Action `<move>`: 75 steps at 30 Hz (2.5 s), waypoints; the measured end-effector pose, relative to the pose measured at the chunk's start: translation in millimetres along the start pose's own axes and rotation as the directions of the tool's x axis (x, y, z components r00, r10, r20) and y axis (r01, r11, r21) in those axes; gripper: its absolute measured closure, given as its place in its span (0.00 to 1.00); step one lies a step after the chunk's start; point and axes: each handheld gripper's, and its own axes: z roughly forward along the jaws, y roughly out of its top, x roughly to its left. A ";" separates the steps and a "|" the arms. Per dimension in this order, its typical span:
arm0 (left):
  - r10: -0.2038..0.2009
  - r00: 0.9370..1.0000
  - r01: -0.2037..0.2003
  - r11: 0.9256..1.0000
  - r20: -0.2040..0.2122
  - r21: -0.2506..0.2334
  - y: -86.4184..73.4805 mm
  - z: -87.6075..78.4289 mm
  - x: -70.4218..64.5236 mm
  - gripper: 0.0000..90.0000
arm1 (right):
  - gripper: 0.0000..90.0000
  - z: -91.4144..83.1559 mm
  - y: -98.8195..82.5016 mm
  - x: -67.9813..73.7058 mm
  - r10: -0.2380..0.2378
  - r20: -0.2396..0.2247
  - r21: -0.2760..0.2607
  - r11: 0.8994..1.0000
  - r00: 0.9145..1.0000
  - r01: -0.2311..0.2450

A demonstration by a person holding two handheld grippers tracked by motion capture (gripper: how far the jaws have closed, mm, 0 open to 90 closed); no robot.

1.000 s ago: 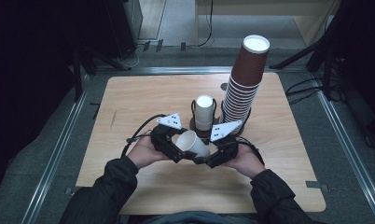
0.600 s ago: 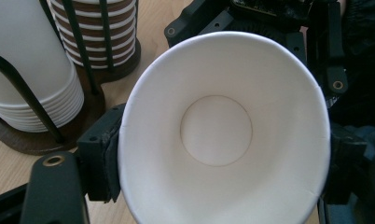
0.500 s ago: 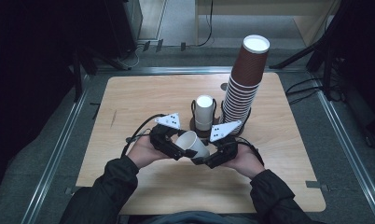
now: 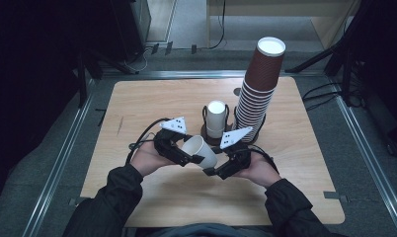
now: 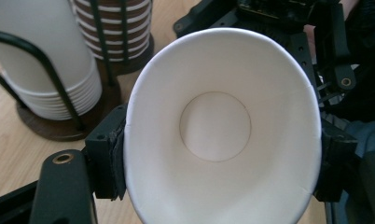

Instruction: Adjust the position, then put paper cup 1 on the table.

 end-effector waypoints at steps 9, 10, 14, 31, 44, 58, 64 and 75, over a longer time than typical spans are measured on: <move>0.002 0.999 0.000 1.000 -0.051 0.029 -3.2 -5.5 5.0 0.27 | 0.24 -6.3 -4.4 0.1 0.006 0.074 0.009 1.000 0.997 -0.007; 0.005 0.998 -0.003 0.999 -0.062 0.038 -3.9 -5.4 4.8 0.27 | 0.24 -7.7 -4.1 1.4 0.013 0.081 0.009 1.000 0.997 -0.014; 0.013 0.997 -0.007 0.997 -0.071 0.078 -5.8 -6.6 6.5 0.27 | 0.24 -12.0 -3.9 6.1 0.010 0.098 0.000 1.000 0.995 -0.010; -0.038 0.989 0.053 0.993 -0.140 0.106 -10.9 -28.6 33.8 0.27 | 0.24 -19.1 -15.5 1.5 0.084 0.138 0.002 0.996 0.987 -0.085; -0.074 0.976 0.101 0.987 -0.203 0.127 -22.5 -45.8 52.6 0.27 | 0.24 -25.9 -23.4 -2.5 0.109 0.174 0.010 0.994 0.979 -0.112; -0.127 0.948 0.175 0.974 -0.293 0.144 -42.8 -67.4 72.3 0.27 | 0.24 -24.6 -22.8 -3.9 0.112 0.175 0.007 0.993 0.978 -0.115; -0.156 0.928 0.216 0.965 -0.339 0.148 -50.7 -74.8 81.8 0.25 | 0.24 -24.1 -23.2 -4.1 0.116 0.171 0.012 0.993 0.978 -0.120; -0.189 0.883 0.293 0.937 -0.430 0.190 -64.4 -83.5 96.5 0.25 | 0.24 -24.1 -24.0 -5.2 0.116 0.169 0.014 0.993 0.979 -0.120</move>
